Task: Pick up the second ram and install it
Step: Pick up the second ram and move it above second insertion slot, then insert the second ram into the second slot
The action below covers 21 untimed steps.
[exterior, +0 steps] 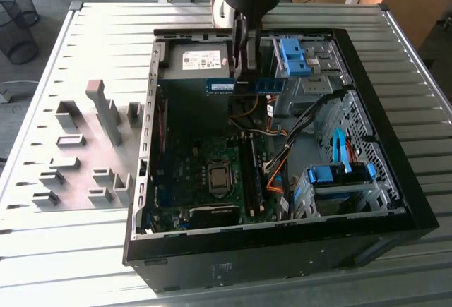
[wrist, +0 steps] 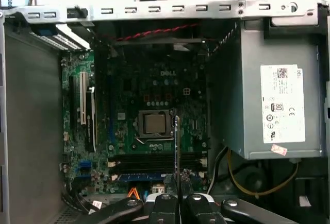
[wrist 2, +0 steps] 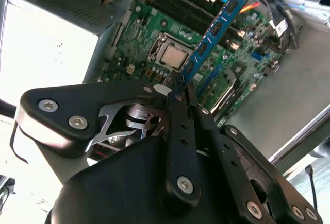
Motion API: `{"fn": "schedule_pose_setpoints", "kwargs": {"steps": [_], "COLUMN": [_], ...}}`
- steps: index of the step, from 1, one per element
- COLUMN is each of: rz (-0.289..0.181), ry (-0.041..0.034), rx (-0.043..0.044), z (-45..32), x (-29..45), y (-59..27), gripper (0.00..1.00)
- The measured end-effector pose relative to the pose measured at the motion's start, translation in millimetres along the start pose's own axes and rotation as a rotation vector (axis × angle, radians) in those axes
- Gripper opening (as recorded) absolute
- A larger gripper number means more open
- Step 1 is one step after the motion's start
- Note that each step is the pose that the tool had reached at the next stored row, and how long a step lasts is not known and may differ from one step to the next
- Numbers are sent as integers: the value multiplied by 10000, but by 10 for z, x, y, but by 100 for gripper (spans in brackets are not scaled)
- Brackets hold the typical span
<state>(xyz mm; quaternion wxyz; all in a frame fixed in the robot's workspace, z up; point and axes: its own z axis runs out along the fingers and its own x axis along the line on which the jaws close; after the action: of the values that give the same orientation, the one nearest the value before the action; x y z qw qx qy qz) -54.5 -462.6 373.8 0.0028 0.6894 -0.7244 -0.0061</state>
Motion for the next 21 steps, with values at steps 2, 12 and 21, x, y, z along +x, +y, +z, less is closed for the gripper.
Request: {"fn": "schedule_pose_setpoints", "kwargs": {"steps": [2,12,21], "rz": [0,2,518], "ry": [1,1,-5], "rx": [0,0,2], "z": [0,0,6], "x": [0,-1,-1], "y": [-14,-21,-21], "gripper": [14,14,14]}}
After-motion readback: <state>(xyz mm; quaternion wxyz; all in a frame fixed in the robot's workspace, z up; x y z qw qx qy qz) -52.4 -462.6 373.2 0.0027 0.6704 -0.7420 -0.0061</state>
